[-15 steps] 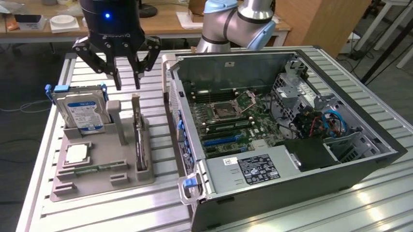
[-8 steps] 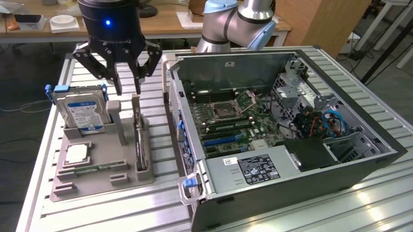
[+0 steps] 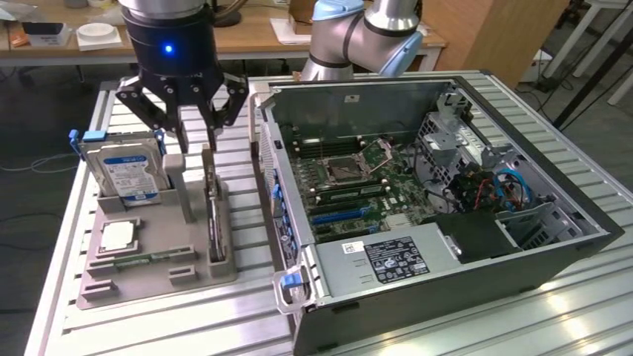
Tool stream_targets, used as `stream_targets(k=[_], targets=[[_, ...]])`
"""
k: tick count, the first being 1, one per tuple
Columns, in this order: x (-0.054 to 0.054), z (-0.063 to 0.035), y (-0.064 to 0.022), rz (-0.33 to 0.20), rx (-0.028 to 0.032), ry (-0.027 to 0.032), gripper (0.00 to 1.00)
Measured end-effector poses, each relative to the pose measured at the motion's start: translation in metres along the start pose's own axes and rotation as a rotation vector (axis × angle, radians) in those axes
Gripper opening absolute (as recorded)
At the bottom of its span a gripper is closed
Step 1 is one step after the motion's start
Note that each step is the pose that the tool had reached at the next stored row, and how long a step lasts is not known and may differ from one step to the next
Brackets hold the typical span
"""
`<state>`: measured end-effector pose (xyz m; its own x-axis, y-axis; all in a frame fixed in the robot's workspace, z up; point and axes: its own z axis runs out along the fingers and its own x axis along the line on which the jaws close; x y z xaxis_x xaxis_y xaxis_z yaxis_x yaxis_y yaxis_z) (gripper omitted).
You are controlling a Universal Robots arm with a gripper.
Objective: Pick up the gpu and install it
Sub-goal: 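Pick up the gpu and move the gpu toward the slot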
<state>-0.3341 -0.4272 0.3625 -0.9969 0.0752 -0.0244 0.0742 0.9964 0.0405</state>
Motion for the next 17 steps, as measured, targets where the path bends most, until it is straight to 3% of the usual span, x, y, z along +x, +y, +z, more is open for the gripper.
stream_targets(k=[17], targets=[[0.002,0.0224,-0.0044,-0.001,0.0001,0.0001,0.42]])
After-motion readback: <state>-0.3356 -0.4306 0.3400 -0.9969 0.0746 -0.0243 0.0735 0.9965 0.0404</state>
